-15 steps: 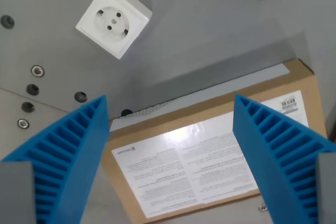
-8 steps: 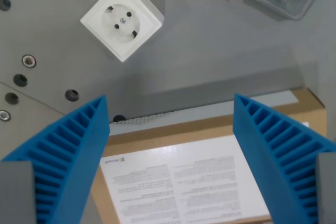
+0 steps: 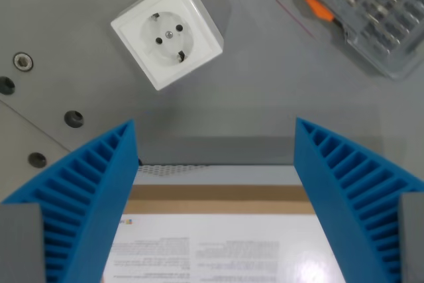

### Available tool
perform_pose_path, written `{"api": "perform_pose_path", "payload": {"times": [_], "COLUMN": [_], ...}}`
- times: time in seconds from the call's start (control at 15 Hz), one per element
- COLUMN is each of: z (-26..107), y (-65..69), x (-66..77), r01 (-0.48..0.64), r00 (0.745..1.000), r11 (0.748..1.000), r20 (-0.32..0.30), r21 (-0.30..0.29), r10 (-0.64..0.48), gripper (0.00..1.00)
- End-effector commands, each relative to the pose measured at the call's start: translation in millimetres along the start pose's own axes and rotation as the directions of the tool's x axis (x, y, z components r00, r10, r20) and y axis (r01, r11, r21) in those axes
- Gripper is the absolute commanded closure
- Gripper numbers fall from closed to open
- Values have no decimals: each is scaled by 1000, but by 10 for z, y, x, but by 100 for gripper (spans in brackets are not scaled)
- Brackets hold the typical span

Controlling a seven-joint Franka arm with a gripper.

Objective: Move above the white socket

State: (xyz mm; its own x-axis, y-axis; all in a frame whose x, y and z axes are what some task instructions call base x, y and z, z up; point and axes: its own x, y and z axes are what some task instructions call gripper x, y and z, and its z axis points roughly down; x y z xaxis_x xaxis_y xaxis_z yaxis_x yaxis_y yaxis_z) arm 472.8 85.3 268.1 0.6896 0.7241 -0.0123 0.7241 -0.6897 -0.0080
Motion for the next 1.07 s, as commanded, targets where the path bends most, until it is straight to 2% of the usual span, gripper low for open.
{"api": "perform_pose_path", "payload": {"times": [0.07,0.6,1.07], "z": [134,501,734], "y": [-57,-165,-226], "x": [-5,70,121], "r01": [321,471,539], "r00": [940,873,832], "r11": [946,880,840], "r20": [-103,-110,-116], "r21": [-47,-58,-64], "r10": [-324,-475,-543], "gripper": [0,0,0]}}
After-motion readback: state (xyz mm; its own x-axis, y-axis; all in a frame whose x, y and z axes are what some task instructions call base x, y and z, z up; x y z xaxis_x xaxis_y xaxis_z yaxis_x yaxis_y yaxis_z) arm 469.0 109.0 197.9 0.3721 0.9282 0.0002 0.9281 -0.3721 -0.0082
